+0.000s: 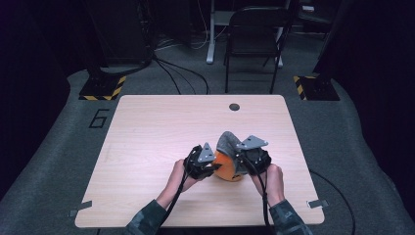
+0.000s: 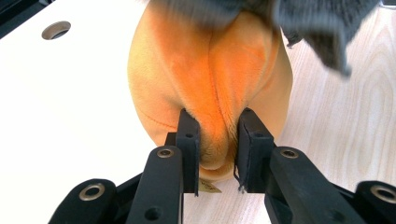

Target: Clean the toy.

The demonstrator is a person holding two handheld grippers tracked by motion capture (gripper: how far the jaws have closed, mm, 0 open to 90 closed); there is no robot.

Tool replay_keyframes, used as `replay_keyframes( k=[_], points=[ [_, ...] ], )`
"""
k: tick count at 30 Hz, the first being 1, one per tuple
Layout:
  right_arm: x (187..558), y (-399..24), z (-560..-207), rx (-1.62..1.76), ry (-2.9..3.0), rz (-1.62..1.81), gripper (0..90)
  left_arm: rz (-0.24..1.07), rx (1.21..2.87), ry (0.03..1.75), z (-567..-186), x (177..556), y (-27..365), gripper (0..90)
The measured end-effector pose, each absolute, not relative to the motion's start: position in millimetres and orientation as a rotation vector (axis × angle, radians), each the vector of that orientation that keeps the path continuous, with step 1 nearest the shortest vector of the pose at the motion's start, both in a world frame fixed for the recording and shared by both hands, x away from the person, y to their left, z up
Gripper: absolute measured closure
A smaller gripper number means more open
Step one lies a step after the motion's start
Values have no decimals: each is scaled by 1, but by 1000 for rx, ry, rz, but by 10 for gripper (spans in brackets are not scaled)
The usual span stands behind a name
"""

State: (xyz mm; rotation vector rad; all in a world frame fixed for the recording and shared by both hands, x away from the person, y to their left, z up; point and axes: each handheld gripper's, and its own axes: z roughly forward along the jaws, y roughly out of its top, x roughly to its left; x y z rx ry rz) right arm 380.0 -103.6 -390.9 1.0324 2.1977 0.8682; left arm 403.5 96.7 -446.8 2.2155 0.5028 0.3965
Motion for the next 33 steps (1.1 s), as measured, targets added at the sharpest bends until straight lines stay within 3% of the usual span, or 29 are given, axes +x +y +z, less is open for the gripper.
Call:
replay_keyframes(
  k=[12,19,29,33],
  points=[
    [387,-155,-385,1152,2069,844,760,355,2197,568,-449,409,103,729],
    [400,-197,-414,1315,2031,779,755,310,2156,680,-454,421,113,705],
    [419,-207,-459,1428,2084,725,723,270,2070,888,-467,441,129,543],
    [426,-203,-473,1450,2109,684,616,310,2029,983,-472,450,140,471]
  ],
)
